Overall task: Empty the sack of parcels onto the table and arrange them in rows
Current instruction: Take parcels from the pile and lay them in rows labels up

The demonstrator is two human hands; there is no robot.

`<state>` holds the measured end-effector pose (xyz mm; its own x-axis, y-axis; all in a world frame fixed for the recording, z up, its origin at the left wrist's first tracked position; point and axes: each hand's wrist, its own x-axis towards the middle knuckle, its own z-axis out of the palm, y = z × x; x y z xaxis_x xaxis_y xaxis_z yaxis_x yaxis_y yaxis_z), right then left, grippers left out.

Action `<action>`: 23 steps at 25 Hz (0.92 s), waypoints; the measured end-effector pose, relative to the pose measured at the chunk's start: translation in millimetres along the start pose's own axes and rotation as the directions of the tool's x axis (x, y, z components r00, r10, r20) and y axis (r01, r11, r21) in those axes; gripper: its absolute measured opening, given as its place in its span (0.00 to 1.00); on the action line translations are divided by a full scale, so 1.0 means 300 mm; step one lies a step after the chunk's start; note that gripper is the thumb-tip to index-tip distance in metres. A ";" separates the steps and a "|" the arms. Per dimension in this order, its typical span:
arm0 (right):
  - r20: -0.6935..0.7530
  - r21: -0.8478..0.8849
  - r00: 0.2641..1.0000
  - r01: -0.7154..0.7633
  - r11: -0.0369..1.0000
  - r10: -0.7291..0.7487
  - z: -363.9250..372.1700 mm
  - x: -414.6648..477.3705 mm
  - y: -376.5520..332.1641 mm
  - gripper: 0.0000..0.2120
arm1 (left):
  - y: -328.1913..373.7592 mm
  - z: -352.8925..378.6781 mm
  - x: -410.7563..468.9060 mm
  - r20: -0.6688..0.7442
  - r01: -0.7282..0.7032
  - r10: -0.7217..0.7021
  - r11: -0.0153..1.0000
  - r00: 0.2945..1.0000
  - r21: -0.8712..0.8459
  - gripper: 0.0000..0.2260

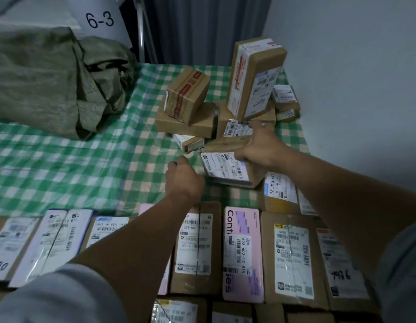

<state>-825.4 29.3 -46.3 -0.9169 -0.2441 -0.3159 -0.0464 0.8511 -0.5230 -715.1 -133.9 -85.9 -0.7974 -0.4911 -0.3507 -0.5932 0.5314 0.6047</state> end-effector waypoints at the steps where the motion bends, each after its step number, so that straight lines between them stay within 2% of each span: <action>1: 0.007 -0.016 1.000 0.025 1.000 -0.025 -0.040 -0.012 -0.006 0.45 | 0.015 0.003 -0.008 0.000 -0.028 0.028 1.000 1.000 -0.014 0.27; 5: 0.110 -0.068 0.990 0.101 0.993 -0.093 -0.139 -0.055 -0.038 0.37 | 0.069 0.032 -0.037 0.058 -0.180 0.185 0.979 0.981 -0.092 0.33; 8: 0.204 -0.039 0.973 0.122 0.992 -0.111 -0.124 -0.064 -0.048 0.34 | 0.102 0.078 -0.056 0.205 -0.121 0.163 0.972 0.965 -0.201 0.34; 10: 0.262 -0.005 0.958 0.121 0.993 -0.116 -0.081 -0.050 -0.037 0.33 | 0.104 0.106 -0.062 0.259 -0.038 0.110 0.963 0.960 -0.268 0.26; 11: 0.276 0.003 0.954 0.123 0.992 -0.119 -0.056 -0.040 -0.028 0.32 | 0.100 0.118 -0.064 0.270 -0.011 0.087 0.963 0.959 -0.271 0.18; 12: 0.278 -0.013 0.952 0.136 0.991 -0.127 -0.036 -0.028 -0.017 0.31 | 0.094 0.126 -0.065 0.271 0.002 0.069 0.966 0.960 -0.257 0.11; 14: 0.266 -0.110 0.955 0.167 0.980 -0.133 -0.007 0.000 0.013 0.31 | 0.079 0.142 -0.052 0.268 0.019 0.039 0.977 0.963 -0.211 0.05; 16: 0.231 -0.239 0.965 0.181 0.954 -0.125 0.010 0.022 0.053 0.27 | 0.064 0.155 -0.041 0.276 0.029 0.019 0.985 0.961 -0.170 0.09; 18: 0.199 -0.284 0.973 0.171 0.943 -0.117 0.023 0.037 0.096 0.22 | 0.060 0.163 -0.034 0.271 0.020 0.023 0.987 0.962 -0.157 0.12; 23: 0.113 -0.312 0.992 0.093 0.945 -0.060 0.057 0.045 0.147 0.25 | 0.067 0.183 -0.027 0.254 0.038 0.015 0.978 0.967 -0.203 0.13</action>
<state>-833.0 55.8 -87.1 -0.8615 -0.3460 -0.3716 -0.2530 0.9271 -0.2767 -726.7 -81.5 -110.0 -0.8084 -0.2911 -0.5117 -0.5881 0.3610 0.7237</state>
